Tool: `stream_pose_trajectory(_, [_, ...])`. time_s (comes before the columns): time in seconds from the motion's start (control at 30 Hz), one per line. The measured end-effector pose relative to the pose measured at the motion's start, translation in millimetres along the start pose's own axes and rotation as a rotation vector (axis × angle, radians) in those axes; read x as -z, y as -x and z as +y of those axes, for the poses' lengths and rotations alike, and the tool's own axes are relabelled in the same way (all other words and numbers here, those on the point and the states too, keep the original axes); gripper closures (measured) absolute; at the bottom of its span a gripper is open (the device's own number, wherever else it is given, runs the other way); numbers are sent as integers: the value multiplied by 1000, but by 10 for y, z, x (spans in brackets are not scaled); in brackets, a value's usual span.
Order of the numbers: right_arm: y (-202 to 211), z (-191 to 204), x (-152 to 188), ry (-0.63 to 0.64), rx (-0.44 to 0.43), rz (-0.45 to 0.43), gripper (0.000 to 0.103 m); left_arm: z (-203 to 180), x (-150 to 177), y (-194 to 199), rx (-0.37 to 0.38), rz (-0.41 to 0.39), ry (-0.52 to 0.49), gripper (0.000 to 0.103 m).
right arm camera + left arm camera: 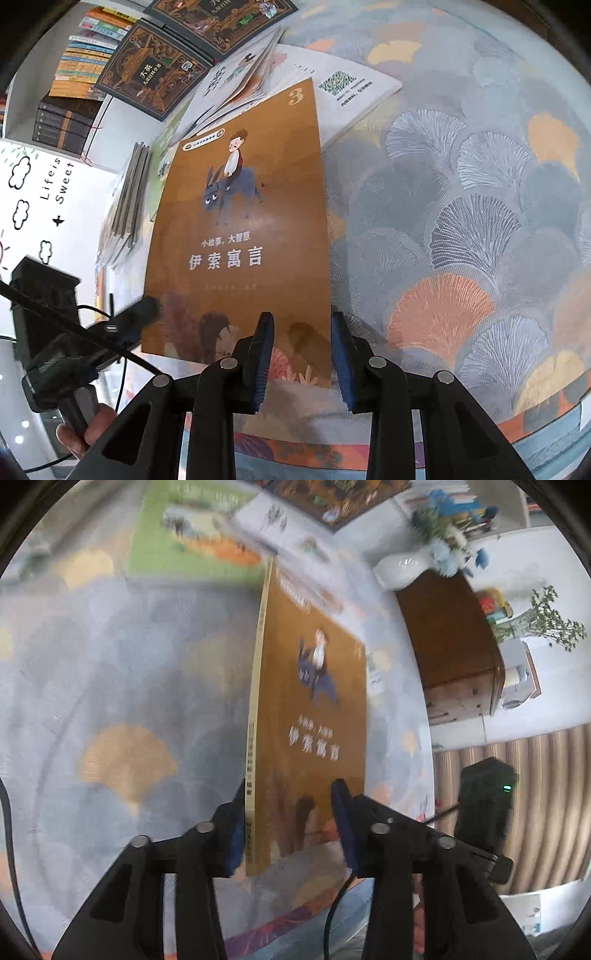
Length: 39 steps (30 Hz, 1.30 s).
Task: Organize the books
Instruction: 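Lift the orange book upright with the left gripper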
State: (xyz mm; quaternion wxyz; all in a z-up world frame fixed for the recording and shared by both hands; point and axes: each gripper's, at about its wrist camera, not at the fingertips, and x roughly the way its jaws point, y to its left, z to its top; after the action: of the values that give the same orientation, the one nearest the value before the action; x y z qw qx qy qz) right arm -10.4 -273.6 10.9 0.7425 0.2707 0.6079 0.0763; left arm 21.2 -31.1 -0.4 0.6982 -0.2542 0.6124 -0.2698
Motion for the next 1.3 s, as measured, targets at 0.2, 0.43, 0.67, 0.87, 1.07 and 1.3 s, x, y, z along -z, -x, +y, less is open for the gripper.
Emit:
stream_pose_trajectory(0.2, [72,-113,60,-88,-33,-10,72,-84,-63,-171,86,39,-3,88])
stream_pose_trajectory(0.43, [133,-401,147,-275,-291,-43,54,-203,-202,29,256,76,14,88])
stream_pose_trajectory(0.67, [-242,-434,122,-429,-512,2,53,-67,-177,46,347,117,92,88])
stream_pose_trajectory(0.87, [-246,-295,96,-417,-528,18,73,153,-204,120,326,110,135,88])
stream_pose_trajectory(1.07, [-348,-325,147,-446,-573,68,40,220,-185,118,430,106,210,88])
stream_pose_trajectory(1.3, [-228,-266,98,-419,-571,5,72,170,-173,77,382,141,178,88])
